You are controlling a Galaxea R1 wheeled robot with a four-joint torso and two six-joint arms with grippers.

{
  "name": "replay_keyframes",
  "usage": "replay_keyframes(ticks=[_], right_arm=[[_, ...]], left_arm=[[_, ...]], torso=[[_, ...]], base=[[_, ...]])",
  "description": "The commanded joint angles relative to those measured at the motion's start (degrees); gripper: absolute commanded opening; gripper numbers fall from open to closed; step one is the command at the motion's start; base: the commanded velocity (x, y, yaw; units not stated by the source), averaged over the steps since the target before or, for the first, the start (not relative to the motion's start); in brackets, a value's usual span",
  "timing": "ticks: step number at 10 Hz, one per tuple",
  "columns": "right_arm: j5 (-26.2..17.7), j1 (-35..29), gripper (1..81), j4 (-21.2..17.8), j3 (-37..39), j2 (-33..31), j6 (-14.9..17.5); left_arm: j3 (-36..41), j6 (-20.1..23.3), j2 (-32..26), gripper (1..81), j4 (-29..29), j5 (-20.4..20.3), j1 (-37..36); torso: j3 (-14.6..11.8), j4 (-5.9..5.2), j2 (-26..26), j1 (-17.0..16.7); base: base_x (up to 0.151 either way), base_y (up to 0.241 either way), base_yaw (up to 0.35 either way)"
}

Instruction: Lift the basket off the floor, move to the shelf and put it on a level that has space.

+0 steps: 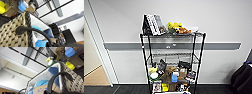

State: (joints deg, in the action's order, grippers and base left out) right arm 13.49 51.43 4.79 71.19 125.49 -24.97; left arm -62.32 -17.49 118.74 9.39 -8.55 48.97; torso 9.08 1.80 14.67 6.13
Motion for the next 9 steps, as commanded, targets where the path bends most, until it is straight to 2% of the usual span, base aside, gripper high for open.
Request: replay_keyframes(ticks=[1,2,4,9], right_arm=[[4.1,-7.6,1.0,2.2,-4.4,-0.7,-0.7],[4.1,-7.6,1.0,2.2,-4.1,-0.5,-0.7],[4.1,-7.7,1.0,2.2,-4.1,-0.3,-0.7],[4.0,-7.2,1.0,2.4,-4.4,-0.4,-0.7]], left_arm=[[4.2,0.6,-0.9,1.0,-1.3,-1.2,-7.2],[4.2,0.6,-0.9,1.0,-1.3,-1.5,-6.8],[4.2,0.8,-0.9,1.0,-1.3,-1.6,-6.5],[4.0,0.8,-1.4,1.0,-1.3,-1.5,-6.1]], torso=[[0.1,0.0,-5.6,-3.6],[-0.4,0.0,-1.4,-1.0],[-1.1,0.0,-2.5,-1.7],[-1.2,0.0,-2.6,-1.8]], base=[[0.0,0.0,0.0],[0.0,0.0,0.0],[0.0,0.0,0.0],[0.0,0.0,0.0]])
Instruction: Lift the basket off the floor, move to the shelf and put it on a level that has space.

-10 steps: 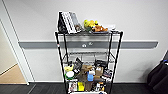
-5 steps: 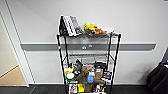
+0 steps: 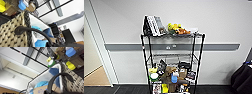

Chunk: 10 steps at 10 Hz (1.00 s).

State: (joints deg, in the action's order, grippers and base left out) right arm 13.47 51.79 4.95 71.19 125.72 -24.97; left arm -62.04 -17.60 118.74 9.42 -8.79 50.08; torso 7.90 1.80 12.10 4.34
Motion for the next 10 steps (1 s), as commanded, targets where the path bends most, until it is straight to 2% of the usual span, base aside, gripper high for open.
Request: replay_keyframes(ticks=[1,7,10], right_arm=[[4.1,-7.5,1.0,2.3,-4.6,-0.6,-0.7],[4.1,-7.5,1.0,2.3,-4.9,-0.6,-0.7],[4.1,-7.5,1.0,2.5,-5.0,-0.7,-0.7]], left_arm=[[4.1,0.9,-1.7,1.0,-1.3,-1.3,-7.2],[5.6,1.0,-1.6,1.0,-2.6,-1.3,-7.2],[5.6,0.9,-1.4,1.0,-2.9,-1.3,-7.2]], torso=[[0.0,0.0,0.0,0.0],[0.0,0.0,0.0,0.0],[-0.1,0.0,0.0,-0.2]], base=[[0.0,0.0,0.0],[0.0,0.0,0.0],[0.08,0.0,0.0]])
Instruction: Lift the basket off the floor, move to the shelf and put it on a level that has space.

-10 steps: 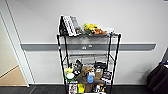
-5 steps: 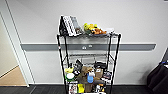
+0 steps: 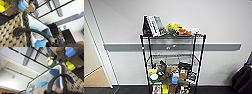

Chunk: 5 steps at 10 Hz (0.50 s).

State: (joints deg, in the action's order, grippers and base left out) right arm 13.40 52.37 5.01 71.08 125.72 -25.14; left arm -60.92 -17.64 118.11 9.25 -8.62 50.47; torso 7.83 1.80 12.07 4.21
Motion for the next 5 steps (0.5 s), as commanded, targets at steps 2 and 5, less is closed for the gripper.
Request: replay_keyframes(ticks=[2,5], right_arm=[[4.2,-8.1,1.0,2.7,-5.3,-0.7,-0.5],[4.4,-7.9,1.0,2.7,-5.8,-0.7,-0.5]], left_arm=[[4.8,0.9,-0.7,1.0,-2.8,-1.5,-7.6],[5.5,0.9,-0.5,1.0,-3.0,-1.7,-7.6]], torso=[[0.0,0.0,0.0,0.0],[0.0,0.0,0.0,0.0]], base=[[0.091,0.0,0.0],[0.1,0.0,0.0]])
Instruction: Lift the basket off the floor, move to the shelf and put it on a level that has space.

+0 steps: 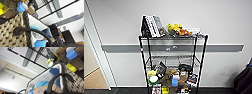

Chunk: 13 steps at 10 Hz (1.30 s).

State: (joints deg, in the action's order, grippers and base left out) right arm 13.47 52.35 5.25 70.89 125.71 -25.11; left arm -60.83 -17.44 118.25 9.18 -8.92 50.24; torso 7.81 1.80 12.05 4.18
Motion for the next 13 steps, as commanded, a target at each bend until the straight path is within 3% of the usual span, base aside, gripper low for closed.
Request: replay_keyframes(ticks=[1,13], right_arm=[[4.9,-7.8,1.0,2.7,-5.9,-0.8,-0.6],[5.1,-8.1,1.0,3.1,-8.4,-1.7,-0.6]], left_arm=[[5.6,0.7,-0.6,1.0,-3.0,-1.3,-7.4],[7.7,0.8,-0.7,1.0,-3.2,-1.4,-7.4]], torso=[[0.0,0.0,0.0,0.0],[0.0,0.0,0.0,0.0]], base=[[0.1,0.0,0.0],[0.1,0.0,0.0]])
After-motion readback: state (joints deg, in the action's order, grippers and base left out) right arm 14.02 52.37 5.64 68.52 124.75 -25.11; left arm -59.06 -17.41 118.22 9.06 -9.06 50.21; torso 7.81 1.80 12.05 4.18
